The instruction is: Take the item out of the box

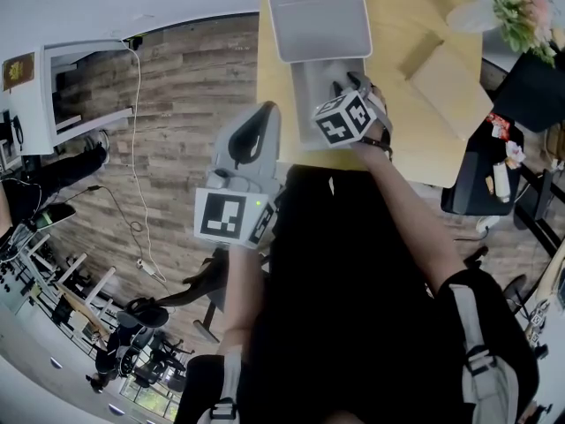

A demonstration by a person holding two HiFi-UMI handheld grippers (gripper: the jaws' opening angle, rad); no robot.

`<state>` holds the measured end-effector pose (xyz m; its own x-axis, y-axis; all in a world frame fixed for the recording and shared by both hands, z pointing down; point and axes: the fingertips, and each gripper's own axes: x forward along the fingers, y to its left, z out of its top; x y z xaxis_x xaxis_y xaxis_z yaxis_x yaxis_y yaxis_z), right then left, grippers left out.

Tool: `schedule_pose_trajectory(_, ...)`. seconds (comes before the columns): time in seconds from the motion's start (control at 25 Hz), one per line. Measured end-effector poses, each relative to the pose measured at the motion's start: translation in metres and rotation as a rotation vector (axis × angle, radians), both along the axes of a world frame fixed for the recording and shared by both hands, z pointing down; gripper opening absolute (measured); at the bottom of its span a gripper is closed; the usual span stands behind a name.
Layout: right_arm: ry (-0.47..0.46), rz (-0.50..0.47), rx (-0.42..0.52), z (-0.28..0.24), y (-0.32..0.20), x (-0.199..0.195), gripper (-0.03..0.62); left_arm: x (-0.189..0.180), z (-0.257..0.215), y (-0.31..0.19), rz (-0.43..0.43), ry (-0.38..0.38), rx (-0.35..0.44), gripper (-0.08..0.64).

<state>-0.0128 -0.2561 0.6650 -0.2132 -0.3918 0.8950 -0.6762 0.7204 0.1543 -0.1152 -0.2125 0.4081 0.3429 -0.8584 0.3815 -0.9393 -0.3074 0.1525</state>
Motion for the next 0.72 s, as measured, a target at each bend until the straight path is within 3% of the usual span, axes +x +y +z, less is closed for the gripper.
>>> schedule_pose_trajectory(0.72,-0.096,0.034,-0.038,-0.013,0.011,-0.001,0.141,-0.006,-0.008,0.009,-0.003,-0.008,0.013,0.009)
